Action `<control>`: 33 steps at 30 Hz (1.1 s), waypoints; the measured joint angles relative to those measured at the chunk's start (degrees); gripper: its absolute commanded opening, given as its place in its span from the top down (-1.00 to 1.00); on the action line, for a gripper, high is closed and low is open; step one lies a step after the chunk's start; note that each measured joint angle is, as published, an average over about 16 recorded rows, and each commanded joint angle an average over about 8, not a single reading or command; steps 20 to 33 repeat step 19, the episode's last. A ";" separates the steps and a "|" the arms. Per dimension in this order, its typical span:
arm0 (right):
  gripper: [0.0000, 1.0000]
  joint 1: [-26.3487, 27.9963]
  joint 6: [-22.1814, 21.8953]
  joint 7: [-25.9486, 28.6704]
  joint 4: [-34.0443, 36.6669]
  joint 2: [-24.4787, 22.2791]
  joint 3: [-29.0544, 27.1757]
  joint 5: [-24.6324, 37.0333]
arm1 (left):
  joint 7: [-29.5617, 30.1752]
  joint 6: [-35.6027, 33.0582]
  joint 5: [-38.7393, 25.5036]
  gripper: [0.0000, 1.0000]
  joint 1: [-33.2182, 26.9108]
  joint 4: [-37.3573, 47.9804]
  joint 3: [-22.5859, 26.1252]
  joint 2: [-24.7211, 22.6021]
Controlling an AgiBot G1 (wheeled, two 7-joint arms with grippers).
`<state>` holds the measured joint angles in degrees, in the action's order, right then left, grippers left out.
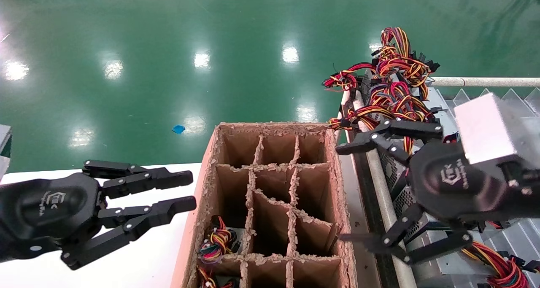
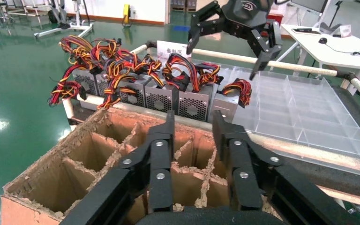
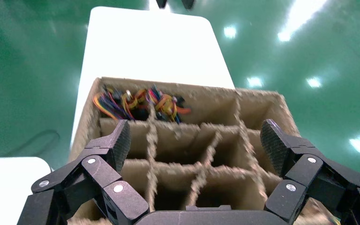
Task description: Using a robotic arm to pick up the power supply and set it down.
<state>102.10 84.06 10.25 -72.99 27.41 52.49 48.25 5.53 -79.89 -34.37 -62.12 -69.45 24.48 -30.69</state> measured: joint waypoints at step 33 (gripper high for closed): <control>-1.00 -23.46 0.95 0.29 -0.34 4.41 -21.11 -3.70 | 0.00 0.00 0.00 -1.00 0.00 0.00 0.00 0.00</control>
